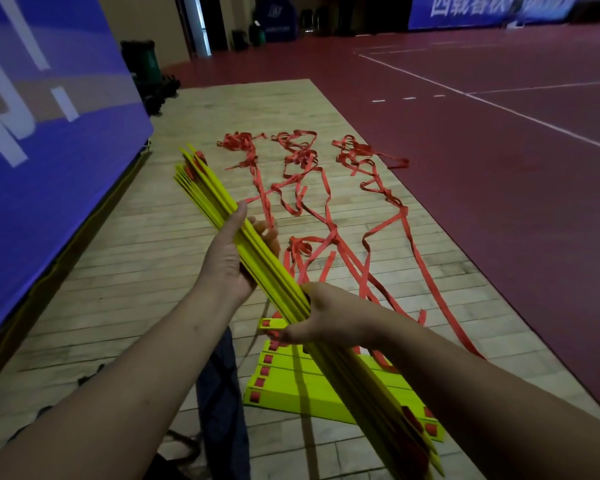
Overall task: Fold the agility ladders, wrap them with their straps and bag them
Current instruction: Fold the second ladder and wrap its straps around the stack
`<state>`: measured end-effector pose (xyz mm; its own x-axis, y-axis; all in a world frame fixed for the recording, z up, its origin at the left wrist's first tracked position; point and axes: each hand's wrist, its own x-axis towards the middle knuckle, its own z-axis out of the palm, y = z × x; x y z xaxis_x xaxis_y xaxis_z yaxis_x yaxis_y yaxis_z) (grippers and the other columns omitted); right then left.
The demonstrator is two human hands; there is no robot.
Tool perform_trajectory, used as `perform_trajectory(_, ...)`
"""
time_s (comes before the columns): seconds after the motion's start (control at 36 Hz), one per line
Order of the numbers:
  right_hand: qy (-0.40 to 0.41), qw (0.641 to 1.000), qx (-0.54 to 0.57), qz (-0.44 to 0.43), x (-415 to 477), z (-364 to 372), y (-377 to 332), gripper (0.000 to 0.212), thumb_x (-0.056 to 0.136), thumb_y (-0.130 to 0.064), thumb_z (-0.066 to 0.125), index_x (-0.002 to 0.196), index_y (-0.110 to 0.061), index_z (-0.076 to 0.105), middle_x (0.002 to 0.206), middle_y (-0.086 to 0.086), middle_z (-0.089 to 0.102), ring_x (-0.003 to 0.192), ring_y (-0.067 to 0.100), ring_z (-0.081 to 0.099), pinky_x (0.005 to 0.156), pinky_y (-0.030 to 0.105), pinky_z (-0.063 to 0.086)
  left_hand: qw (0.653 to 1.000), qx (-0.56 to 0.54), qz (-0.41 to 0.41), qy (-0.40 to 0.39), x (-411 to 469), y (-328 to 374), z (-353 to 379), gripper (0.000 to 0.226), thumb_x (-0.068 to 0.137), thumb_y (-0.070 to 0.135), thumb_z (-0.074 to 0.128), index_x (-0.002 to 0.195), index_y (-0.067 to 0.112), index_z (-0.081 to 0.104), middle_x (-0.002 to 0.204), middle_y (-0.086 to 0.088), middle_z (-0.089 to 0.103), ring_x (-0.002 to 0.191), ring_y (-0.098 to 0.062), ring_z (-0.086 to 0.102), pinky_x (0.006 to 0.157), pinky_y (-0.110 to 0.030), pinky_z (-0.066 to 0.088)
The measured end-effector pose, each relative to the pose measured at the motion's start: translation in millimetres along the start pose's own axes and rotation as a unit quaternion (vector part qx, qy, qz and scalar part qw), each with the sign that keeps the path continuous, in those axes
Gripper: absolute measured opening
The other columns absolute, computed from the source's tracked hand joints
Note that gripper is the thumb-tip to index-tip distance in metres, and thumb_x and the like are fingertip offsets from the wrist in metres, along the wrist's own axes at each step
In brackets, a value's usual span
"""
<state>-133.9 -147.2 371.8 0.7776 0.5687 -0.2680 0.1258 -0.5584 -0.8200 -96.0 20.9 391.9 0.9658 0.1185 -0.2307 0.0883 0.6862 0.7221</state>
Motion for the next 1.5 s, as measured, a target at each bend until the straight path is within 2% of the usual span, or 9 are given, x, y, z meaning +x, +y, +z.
perform_trajectory(0.33, 0.042, 0.999, 0.006, 0.006, 9, 8, 0, 0.039, 0.084, -0.026, 0.078, 0.100, 0.007, 0.064, 0.080, 0.022, 0.070, 0.061, 0.028, 0.068, 0.067, 0.053, 0.060, 0.999, 0.009, 0.013, 0.030, 6, 6, 1, 0.028, 0.090, 0.038, 0.069, 0.077, 0.018, 0.056, 0.065, 0.002, 0.055, 0.058, -0.015, 0.061, 0.064, -0.027, 0.052)
perform_trajectory(0.5, -0.131, 0.982, 0.136, -0.002, -5, -24, 11, 0.020, 0.094, -0.013, 0.066, 0.091, 0.007, 0.064, 0.074, 0.013, 0.064, 0.062, 0.024, 0.064, 0.061, 0.034, 0.056, 0.999, -0.023, 0.042, 0.023, 10, 23, -10, 0.038, 0.083, 0.038, 0.075, 0.103, 0.008, 0.063, 0.083, -0.004, 0.069, 0.088, -0.026, 0.073, 0.074, -0.037, 0.057)
perform_trajectory(0.67, -0.350, 0.883, 0.312, -0.011, -3, -24, 25, 0.028, 0.086, -0.022, 0.067, 0.102, -0.003, 0.056, 0.077, 0.005, 0.067, 0.064, 0.019, 0.068, 0.067, 0.031, 0.057, 0.995, -0.084, 0.015, -0.060, 3, 7, -7, 0.055, 0.089, 0.050, 0.064, 0.121, 0.006, 0.063, 0.113, -0.008, 0.072, 0.105, -0.030, 0.071, 0.091, -0.046, 0.056)
perform_trajectory(0.75, -0.402, 0.849, 0.343, -0.003, 2, -21, 32, 0.040, 0.084, -0.034, 0.073, 0.108, -0.007, 0.056, 0.085, 0.004, 0.071, 0.074, 0.019, 0.072, 0.074, 0.032, 0.058, 0.990, -0.123, -0.001, -0.068, 7, 4, -3, 0.036, 0.089, 0.038, 0.064, 0.105, 0.007, 0.063, 0.087, -0.006, 0.071, 0.079, -0.022, 0.071, 0.070, -0.033, 0.059)
perform_trajectory(0.94, 0.005, 0.990, 0.128, 0.066, -6, -21, 11, 0.064, 0.083, -0.038, 0.079, 0.135, -0.018, 0.050, 0.120, 0.001, 0.063, 0.104, 0.016, 0.064, 0.090, 0.032, 0.055, 0.998, -0.050, 0.012, 0.036, 9, 9, 9, 0.031, 0.092, 0.034, 0.064, 0.069, 0.014, 0.057, 0.058, -0.002, 0.053, 0.048, -0.016, 0.056, 0.054, -0.024, 0.046)
perform_trajectory(1.11, 0.168, 0.965, -0.199, 0.021, 7, 11, 12, 0.062, 0.080, -0.037, 0.082, 0.123, -0.018, 0.041, 0.106, 0.004, 0.062, 0.092, 0.023, 0.064, 0.078, 0.044, 0.057, 0.994, -0.014, 0.002, 0.110, 7, 4, 17, 0.035, 0.089, 0.050, 0.069, 0.084, 0.017, 0.060, 0.054, -0.001, 0.059, 0.045, -0.015, 0.062, 0.048, -0.024, 0.051)
perform_trajectory(1.28, 0.118, 0.993, -0.010, 0.020, 9, -17, 14, 0.033, 0.088, -0.021, 0.075, 0.113, -0.012, 0.056, 0.090, 0.006, 0.066, 0.071, 0.016, 0.068, 0.065, 0.032, 0.060, 0.962, 0.266, -0.059, -0.023, 8, 36, 8, 0.084, 0.071, 0.064, 0.069, 0.130, 0.005, 0.055, 0.114, -0.015, 0.071, 0.104, -0.033, 0.071, 0.082, -0.045, 0.059)
perform_trajectory(1.39, 0.102, 0.992, 0.077, -0.009, -6, -46, 9, 0.019, 0.088, -0.012, 0.074, 0.099, -0.007, 0.060, 0.078, 0.008, 0.065, 0.064, 0.016, 0.065, 0.064, 0.032, 0.057, 0.804, 0.586, -0.041, -0.097, -3, 58, -15, 0.065, 0.086, 0.062, 0.052, 0.107, 0.002, 0.068, 0.103, -0.008, 0.076, 0.087, -0.019, 0.075, 0.076, -0.031, 0.054)
perform_trajectory(1.5, 0.069, 0.990, 0.120, -0.035, -16, -60, 3, 0.017, 0.090, -0.002, 0.069, 0.100, 0.002, 0.056, 0.072, 0.011, 0.059, 0.060, 0.019, 0.062, 0.058, 0.031, 0.054, 0.809, 0.581, 0.086, 0.013, 13, 60, -28, 0.042, 0.079, 0.041, 0.078, 0.103, 0.011, 0.062, 0.112, -0.007, 0.070, 0.092, -0.016, 0.070, 0.082, -0.032, 0.051)
